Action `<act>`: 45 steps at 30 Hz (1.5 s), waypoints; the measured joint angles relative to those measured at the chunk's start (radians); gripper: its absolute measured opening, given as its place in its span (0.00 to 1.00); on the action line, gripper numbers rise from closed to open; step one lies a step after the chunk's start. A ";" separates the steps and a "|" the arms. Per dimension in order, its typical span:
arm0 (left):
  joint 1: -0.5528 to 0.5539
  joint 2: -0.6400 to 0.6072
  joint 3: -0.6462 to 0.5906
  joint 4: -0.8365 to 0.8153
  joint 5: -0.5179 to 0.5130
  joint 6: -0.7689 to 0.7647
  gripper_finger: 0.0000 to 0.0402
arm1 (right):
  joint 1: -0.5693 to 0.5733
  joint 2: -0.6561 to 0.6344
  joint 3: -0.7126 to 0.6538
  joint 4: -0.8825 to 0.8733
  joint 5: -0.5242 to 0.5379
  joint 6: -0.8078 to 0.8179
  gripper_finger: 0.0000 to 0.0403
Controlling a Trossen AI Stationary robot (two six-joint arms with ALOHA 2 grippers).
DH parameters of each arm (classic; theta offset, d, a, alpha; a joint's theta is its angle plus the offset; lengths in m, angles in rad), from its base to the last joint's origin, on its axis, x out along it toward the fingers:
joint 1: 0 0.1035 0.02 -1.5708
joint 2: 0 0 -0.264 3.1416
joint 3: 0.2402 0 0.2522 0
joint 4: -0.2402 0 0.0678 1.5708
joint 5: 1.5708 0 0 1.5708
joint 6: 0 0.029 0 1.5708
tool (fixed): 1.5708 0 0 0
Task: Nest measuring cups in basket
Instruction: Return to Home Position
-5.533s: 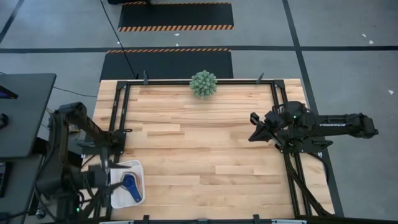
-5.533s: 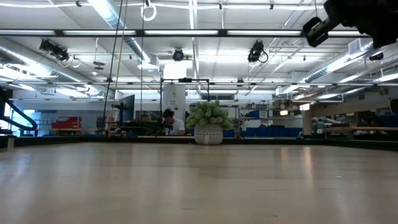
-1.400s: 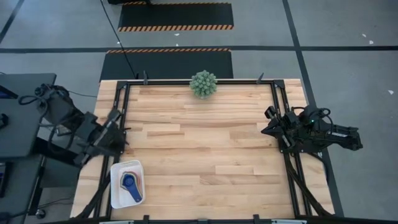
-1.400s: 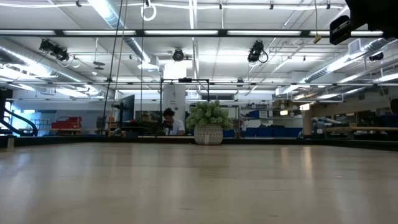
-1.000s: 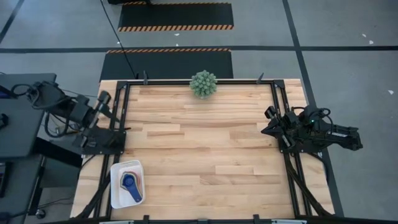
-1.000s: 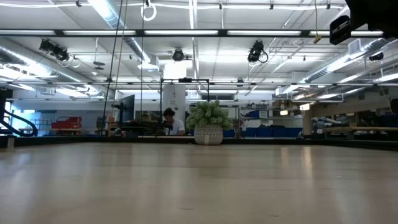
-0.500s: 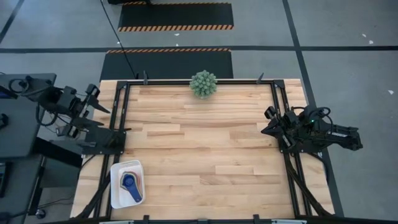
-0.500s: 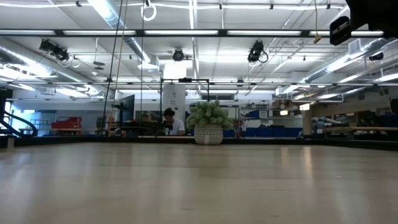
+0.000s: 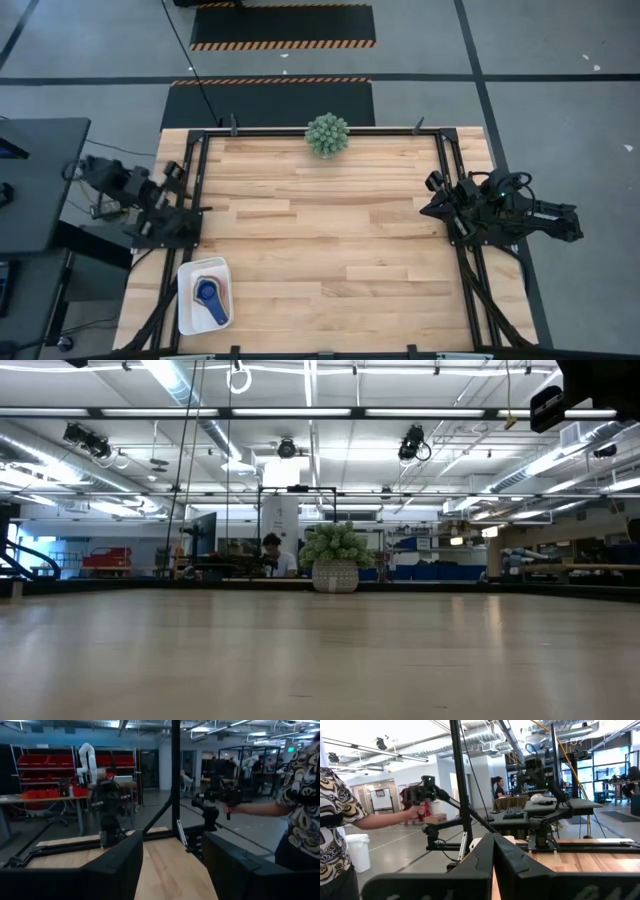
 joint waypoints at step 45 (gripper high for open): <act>0.000 -0.006 -0.683 0.595 0.049 0.116 0.51 | 0.000 0.002 -0.152 0.000 0.005 -0.254 0.03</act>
